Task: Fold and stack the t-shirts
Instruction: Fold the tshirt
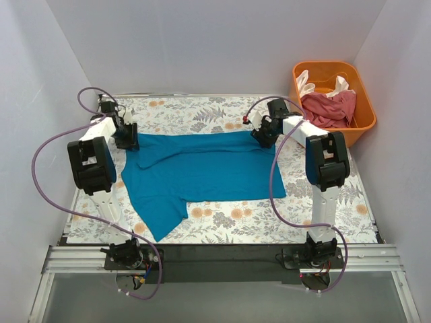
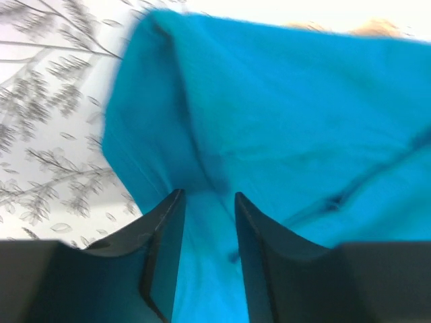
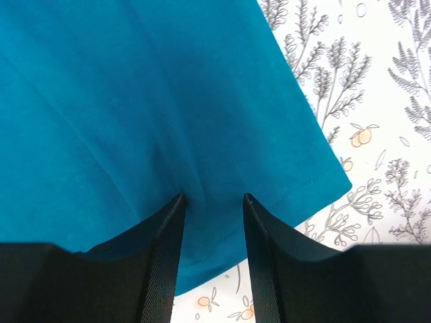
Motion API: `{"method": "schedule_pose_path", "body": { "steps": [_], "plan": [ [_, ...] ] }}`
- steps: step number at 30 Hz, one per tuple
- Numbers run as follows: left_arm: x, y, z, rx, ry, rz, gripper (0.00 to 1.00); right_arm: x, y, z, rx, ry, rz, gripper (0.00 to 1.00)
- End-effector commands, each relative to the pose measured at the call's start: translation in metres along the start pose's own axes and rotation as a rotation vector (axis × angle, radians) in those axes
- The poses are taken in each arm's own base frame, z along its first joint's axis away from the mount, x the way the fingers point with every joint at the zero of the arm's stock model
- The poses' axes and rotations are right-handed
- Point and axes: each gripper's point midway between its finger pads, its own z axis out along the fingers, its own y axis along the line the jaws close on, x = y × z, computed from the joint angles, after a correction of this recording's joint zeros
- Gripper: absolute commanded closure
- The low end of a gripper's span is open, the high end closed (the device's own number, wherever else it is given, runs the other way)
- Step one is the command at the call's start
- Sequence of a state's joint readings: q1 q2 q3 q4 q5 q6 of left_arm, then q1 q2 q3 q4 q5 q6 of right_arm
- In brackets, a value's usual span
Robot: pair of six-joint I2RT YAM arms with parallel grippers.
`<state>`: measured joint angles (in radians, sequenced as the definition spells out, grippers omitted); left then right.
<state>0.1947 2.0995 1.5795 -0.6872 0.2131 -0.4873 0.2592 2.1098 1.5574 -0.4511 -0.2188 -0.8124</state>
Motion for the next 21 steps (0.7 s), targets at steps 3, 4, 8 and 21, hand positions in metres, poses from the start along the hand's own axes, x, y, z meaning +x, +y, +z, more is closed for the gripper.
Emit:
{"method": "schedule_pose_path", "body": {
  "steps": [3,4,8,21],
  "plan": [
    [-0.025,-0.043,-0.078,0.174,-0.111,0.117,0.56,-0.043,0.004,-0.040,-0.032,-0.091,0.037,0.52],
    [-0.016,-0.045,-0.080,0.190,-0.081,0.120,0.55,-0.055,0.008,-0.043,-0.057,-0.130,0.038,0.52],
    [0.011,-0.047,-0.077,0.184,-0.009,0.076,0.55,-0.102,0.025,-0.058,-0.123,-0.253,0.064,0.50],
    [0.056,-0.062,-0.074,0.188,0.088,-0.213,0.55,-0.286,0.095,-0.026,-0.394,-0.572,0.314,0.47]
  ]
}}
